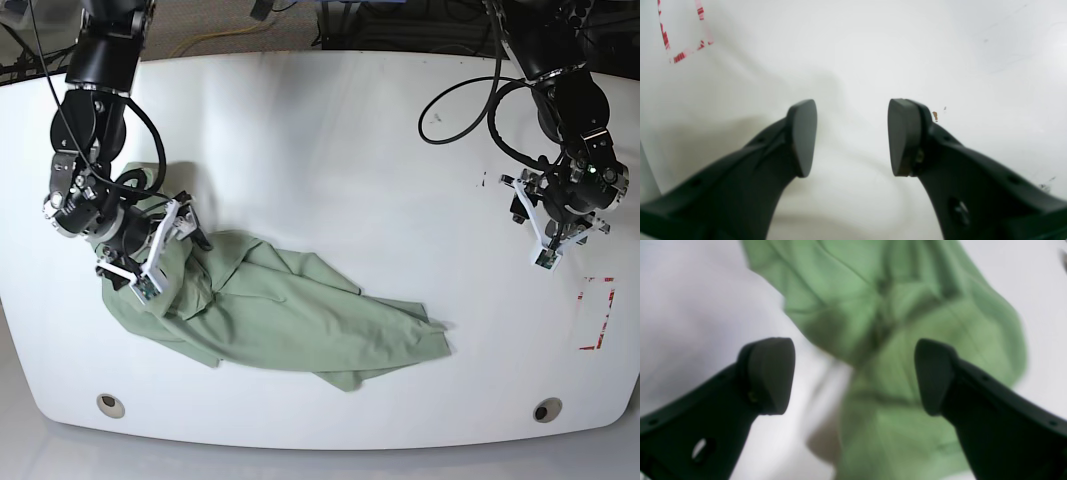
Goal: Fold the T-shirt properly
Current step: 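Lay the shirt down, open the left gripper, and drag it with the right gripper, then drag the shirt with the right gripper and grasp its edge with the left gripper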
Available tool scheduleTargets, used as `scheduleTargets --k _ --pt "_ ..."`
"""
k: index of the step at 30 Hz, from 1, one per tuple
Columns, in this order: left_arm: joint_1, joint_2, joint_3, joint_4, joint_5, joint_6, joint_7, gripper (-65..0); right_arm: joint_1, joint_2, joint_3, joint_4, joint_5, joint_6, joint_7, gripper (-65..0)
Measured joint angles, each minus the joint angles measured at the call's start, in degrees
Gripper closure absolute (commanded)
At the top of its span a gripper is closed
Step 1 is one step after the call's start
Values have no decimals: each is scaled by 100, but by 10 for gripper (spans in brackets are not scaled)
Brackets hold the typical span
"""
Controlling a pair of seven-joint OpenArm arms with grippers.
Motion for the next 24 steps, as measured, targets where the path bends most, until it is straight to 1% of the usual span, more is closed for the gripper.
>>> scheduleTargets --k 3,6,11,18,20,21,24 --pt "7 2 2 4 2 2 0 -312 448 22 -461 -667 -24 -2 87 -539" --pt "0 7 11 2 -2 2 -2 -312 767 76 -977 -1342 -85 -22 586 -539" --pt "4 9 9 7 9 0 7 -312 1266 46 -1755 -2575 -55 -15 1196 -539" --pt "2 7 11 9 -4 2 0 -312 1893 118 -2647 -4030 -109 -24 2286 -539" --pt "0 0 7 9 4 2 7 -312 2057 96 -2885 -4428 -140 -31 2614 -539" --pt "4 0 4 9 2 2 2 -312 2107 101 -3056 -4666 -63 -24 2911 -537" --pt "4 2 4 11 0 2 2 -312 2253 68 -3462 -5193 -267 -31 3392 -523"
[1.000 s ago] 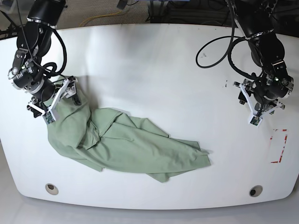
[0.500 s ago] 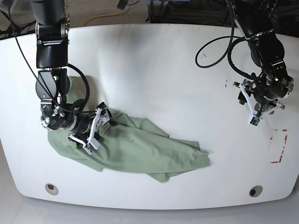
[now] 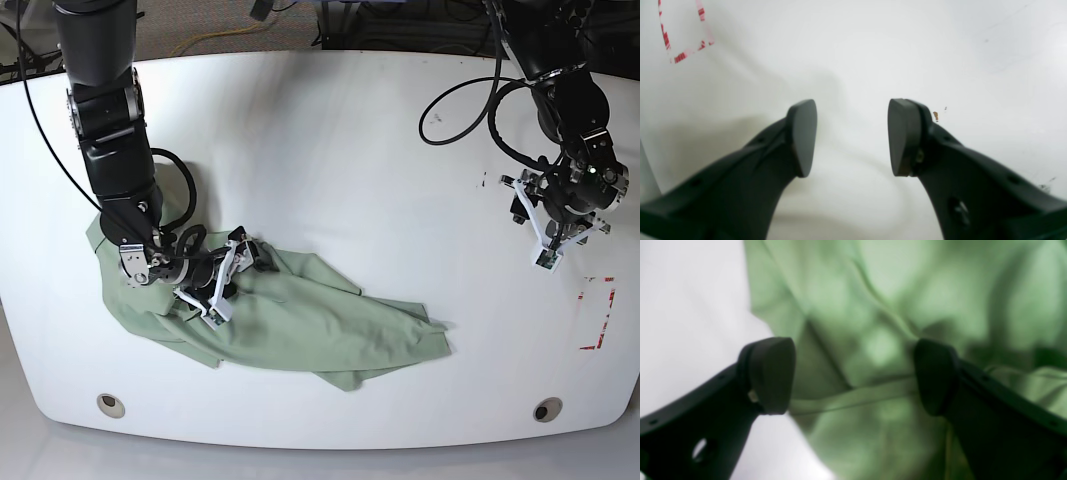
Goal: Fold the T-shirt properly
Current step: 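Drag the shirt with the right gripper and grasp its edge with the left gripper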
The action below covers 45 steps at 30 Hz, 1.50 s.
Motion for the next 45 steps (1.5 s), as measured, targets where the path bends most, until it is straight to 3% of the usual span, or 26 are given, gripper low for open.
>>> scheduleTargets --k 3,7,9,14,21,28,36,38,43,45 --pt "-2 -2 0 2 2 0 -2 -312 2 -111 -103 -302 -455 11 573 -395" --pt "-2 -2 0 2 2 0 -2 -312 4 -358 -70 -448 -1038 -85 831 -95" --pt "-4 -2 0 2 2 0 -2 -312 -94 -448 -72 -372 -1110 -81 883 0" --pt "-11 -2 0 2 2 0 -2 -312 -428 -603 -81 122 -1139 -42 780 -19" --pt "-66 -227 -33 -2 7 0 -2 -317 -1427 -581 -81 2061 -1270 -79 -297 -21" --pt "-348 -212 -26 -223 0 0 -28 -319 -2470 -612 -136 3864 -1355 4 -1399 -21" --pt "-772 -192 -28 -1209 24 0 -11 -319 -3228 -614 -140 5027 -1314 13 -1853 -29" --pt "-861 -195 -22 -1375 17 0 -9 -326 -3298 -621 -144 5038 -1311 28 -1875 -75" --pt "-1104 -262 -22 -1668 37 0 -24 -440 -3403 -616 -114 5064 -1314 11 -1871 -290" --pt "-1222 -323 -13 -1779 42 223 -343 -479 -3482 -614 -114 5163 -1342 13 -1893 -347"
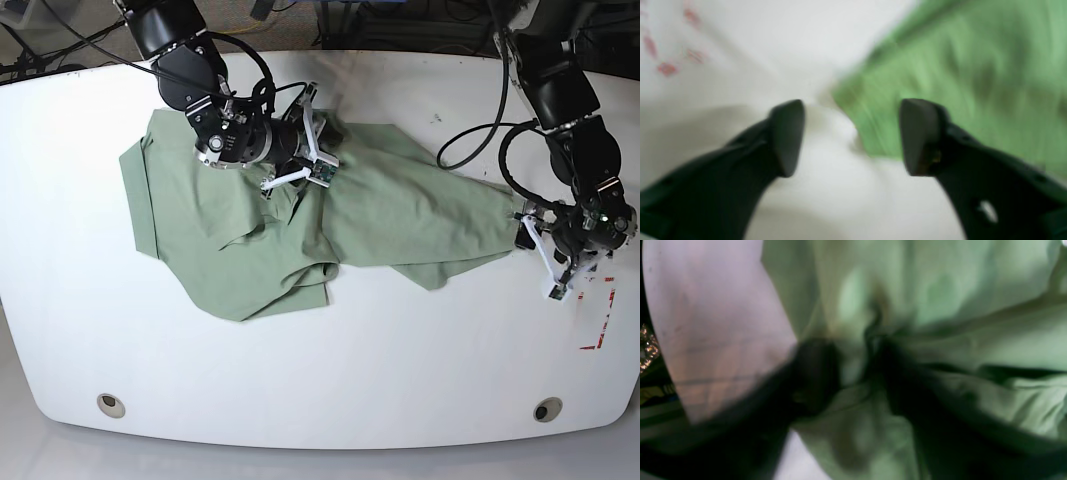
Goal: Fold the T-shirt properly
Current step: 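Drag the shirt with the right gripper and grasp its edge with the left gripper, then regrasp the shirt edge with the right gripper, holding it with the left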
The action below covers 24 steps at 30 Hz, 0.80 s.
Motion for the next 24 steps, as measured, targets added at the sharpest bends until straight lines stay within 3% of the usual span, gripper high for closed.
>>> scheduleTargets --k 3,8,15,19,22,24 --pt "-109 -48 120 -275 -17 437 -358 -504 -48 -2 0 114 4 0 11 -363" --pt "-240 -216 599 -964 -57 444 -363 -504 -48 -2 7 168 20 -4 15 -363" --pt "-256 -330 901 -1679 -31 444 -916 -504 -72 -4 39 216 24 0 4 -363" --pt "-208 -323 953 -1792 -44 444 -955 -503 -249 -28 509 518 111 13 22 -363" --pt "-214 -363 960 -1818 -42 444 -962 -457 -339 -7 1126 717 592 13 -26 -363" --pt "-184 -415 964 -1845 -46 442 -1010 -390 -334 0 1591 754 1115 13 0 -363"
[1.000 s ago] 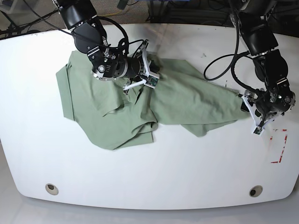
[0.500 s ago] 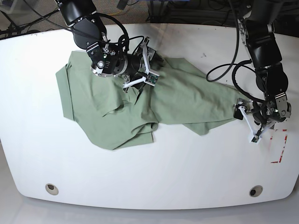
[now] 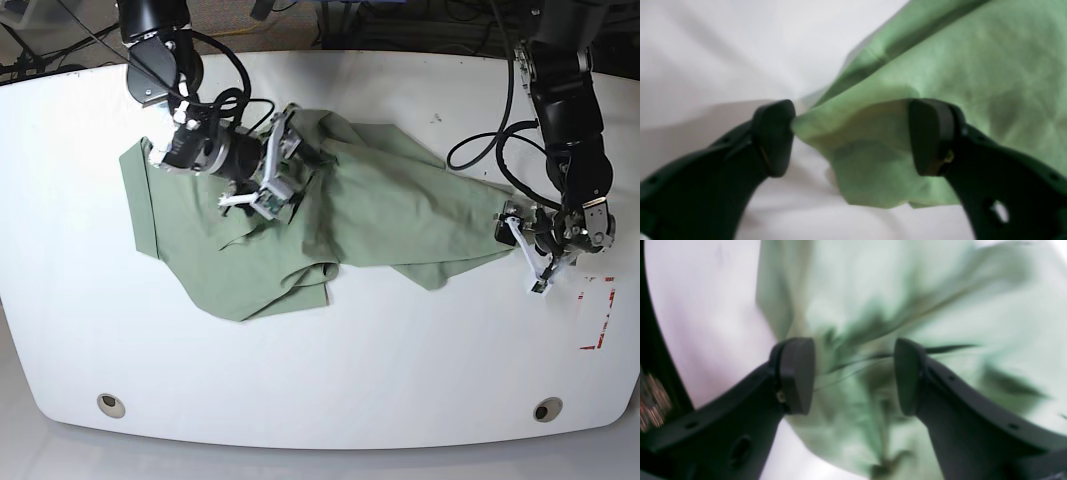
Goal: Fold the T-shirt properly
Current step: 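Regrasp the shirt edge with the right gripper, holding it with the left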
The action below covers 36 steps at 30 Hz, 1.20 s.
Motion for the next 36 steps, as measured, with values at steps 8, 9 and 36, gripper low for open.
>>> scheduleTargets --k 8,9,36 --pt "11 -90 254 -232 -79 0 -269 0 389 13 2393 -297 946 -55 -579 -369" --pt "13 -85 269 -229 -79 2 -326 0 573 33 2583 -494 909 -81 -645 -369" --pt "437 -210 155 116 -179 -17 -415 0 3904 1270 -544 -7519 1113 0 2426 -369"
